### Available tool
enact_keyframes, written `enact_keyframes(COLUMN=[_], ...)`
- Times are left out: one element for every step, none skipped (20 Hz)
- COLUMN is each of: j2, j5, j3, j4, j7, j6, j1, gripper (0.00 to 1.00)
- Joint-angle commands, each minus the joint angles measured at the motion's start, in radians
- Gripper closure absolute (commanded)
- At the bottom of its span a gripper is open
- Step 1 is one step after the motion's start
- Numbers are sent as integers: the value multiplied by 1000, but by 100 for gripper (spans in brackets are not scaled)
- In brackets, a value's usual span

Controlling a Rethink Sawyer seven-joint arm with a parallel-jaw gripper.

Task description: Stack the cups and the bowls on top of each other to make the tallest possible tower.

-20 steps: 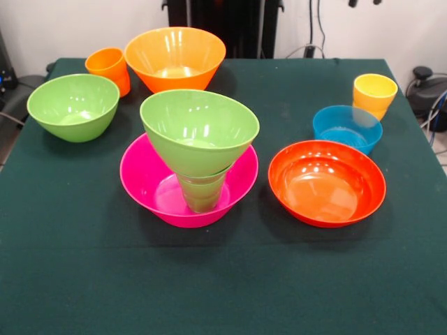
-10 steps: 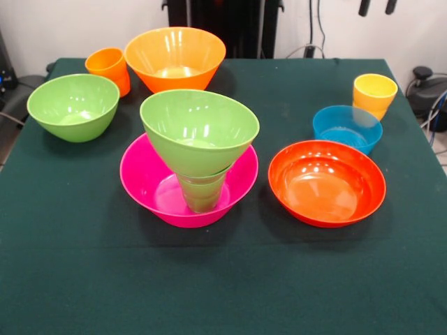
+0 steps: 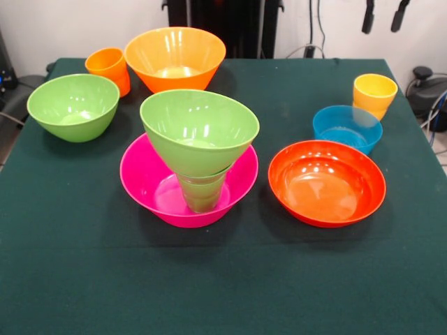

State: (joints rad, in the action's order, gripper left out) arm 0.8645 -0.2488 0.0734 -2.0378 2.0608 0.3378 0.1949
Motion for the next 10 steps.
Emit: enact_keyframes(j2=[-121,-131,-138,-144,-149,-156,-159,-161,-162,-160], j5=[1,-3,-10,-15,-19,-23,-28,-32,-35,-40], j3=[83,88,88,88,85,84,86,86,87,83], j4=[73,78,83,88,92,99,105,108,111,106], j7=[15,5,-1,-5,-6,-10,-16,-21,-27,-26], j6=[61,68,67,70,76,81,88,95,106,106], j1=[-61,-70,-74,-76,-76,-77,-78,-79,-77,-72], gripper=[0,0,0,0,0,0,0,0,0,0])
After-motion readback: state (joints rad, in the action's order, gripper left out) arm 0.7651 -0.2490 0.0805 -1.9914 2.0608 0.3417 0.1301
